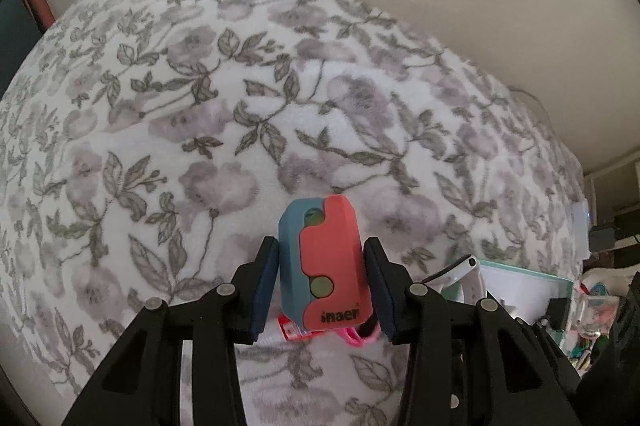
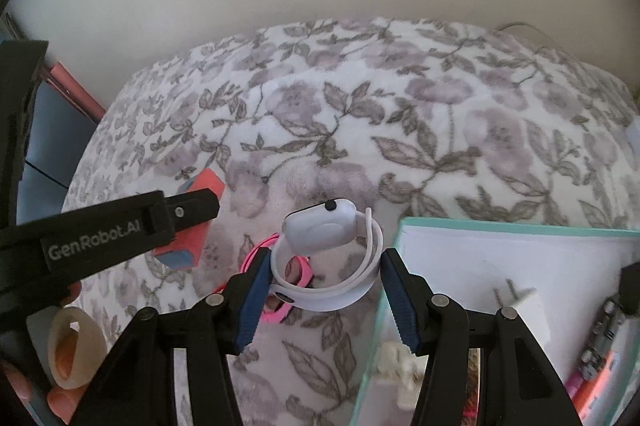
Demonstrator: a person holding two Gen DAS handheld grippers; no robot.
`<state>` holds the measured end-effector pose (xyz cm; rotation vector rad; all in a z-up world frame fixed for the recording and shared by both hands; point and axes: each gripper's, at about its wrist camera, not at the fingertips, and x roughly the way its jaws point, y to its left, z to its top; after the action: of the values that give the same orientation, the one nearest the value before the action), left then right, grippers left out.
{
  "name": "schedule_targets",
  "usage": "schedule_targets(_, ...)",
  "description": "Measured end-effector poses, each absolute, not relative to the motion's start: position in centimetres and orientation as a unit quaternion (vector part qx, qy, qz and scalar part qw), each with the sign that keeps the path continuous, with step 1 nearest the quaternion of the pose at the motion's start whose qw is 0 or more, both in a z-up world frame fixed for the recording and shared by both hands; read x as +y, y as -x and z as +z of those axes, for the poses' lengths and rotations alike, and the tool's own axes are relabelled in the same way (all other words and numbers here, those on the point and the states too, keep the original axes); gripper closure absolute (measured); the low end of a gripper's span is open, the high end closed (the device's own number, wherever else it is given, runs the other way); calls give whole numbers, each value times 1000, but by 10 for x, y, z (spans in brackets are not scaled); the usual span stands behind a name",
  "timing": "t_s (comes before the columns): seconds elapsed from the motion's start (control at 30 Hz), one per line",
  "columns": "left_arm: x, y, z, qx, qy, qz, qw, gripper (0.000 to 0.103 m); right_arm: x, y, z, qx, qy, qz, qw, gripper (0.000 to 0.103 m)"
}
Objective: Organize rigid objects
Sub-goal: 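Carry the orange-blue toy and white watch into the tray and open both grippers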
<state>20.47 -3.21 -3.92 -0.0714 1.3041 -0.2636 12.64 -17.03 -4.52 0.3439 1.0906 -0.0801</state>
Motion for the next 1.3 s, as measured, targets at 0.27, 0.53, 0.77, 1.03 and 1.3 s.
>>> schedule_targets(0.27, -64, -167, 3, 578, 23, -162, 800, 58, -203, -82, -16, 510, -183, -91, 836, 45)
schedule_targets(0.53, -110, -126, 7, 577, -23, -200, 791, 58, -248, -40, -11, 518, -203, -156, 816, 45)
schedule_targets(0.77, -153, -93, 0, 571, -70, -237, 783, 58, -293, -2, -21, 525, -230, -214, 791, 45)
schedule_targets(1.03, -190, -73, -19, 583, -114, -259, 761, 58, -332, 19, -35, 535, -247, -259, 765, 45)
schedule_targets(1.3, -208, -63, -39, 596, -130, -268, 746, 57, -342, 22, -44, 549, -239, -271, 753, 44)
